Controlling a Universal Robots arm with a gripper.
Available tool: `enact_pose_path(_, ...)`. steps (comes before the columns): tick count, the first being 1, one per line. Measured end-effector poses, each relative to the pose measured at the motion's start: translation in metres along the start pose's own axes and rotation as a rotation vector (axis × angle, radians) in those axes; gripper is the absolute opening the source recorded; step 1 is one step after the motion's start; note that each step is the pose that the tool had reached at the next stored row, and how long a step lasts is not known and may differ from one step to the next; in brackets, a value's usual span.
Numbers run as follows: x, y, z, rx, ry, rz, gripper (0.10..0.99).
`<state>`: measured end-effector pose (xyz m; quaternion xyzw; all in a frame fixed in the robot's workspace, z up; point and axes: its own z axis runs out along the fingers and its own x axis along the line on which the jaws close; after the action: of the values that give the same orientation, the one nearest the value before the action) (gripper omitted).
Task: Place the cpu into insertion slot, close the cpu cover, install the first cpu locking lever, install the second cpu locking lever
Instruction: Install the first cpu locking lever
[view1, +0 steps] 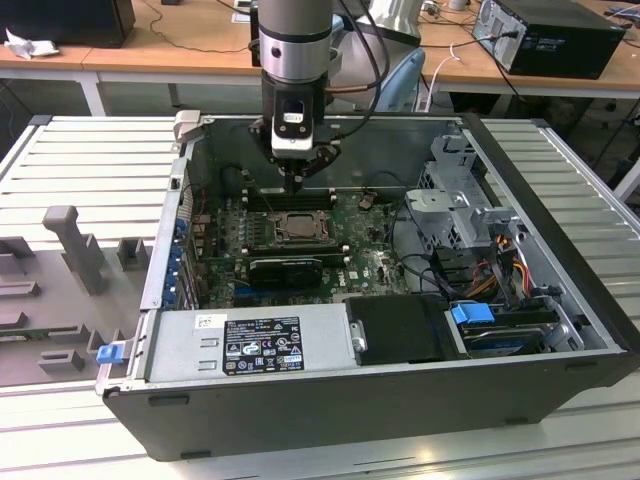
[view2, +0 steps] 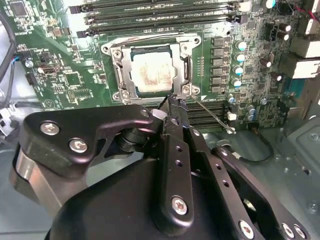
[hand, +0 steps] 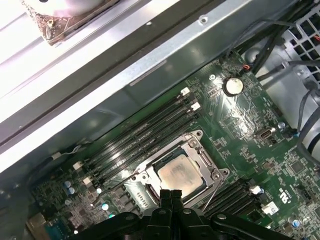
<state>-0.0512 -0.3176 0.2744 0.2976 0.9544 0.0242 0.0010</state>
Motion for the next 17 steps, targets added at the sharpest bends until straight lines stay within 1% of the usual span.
enact_pose_path(10, 0.0, 0.0, 0.0, 0.001, 0.0037, -0.078, 0.106)
enact_pose_path(14, 0.0, 0.0, 0.0, 0.002, 0.0061, -0.131, 0.106)
enact_pose_path(17, 0.0, 0.0, 0.0, 0.002, 0.0074, -0.158, 0.106)
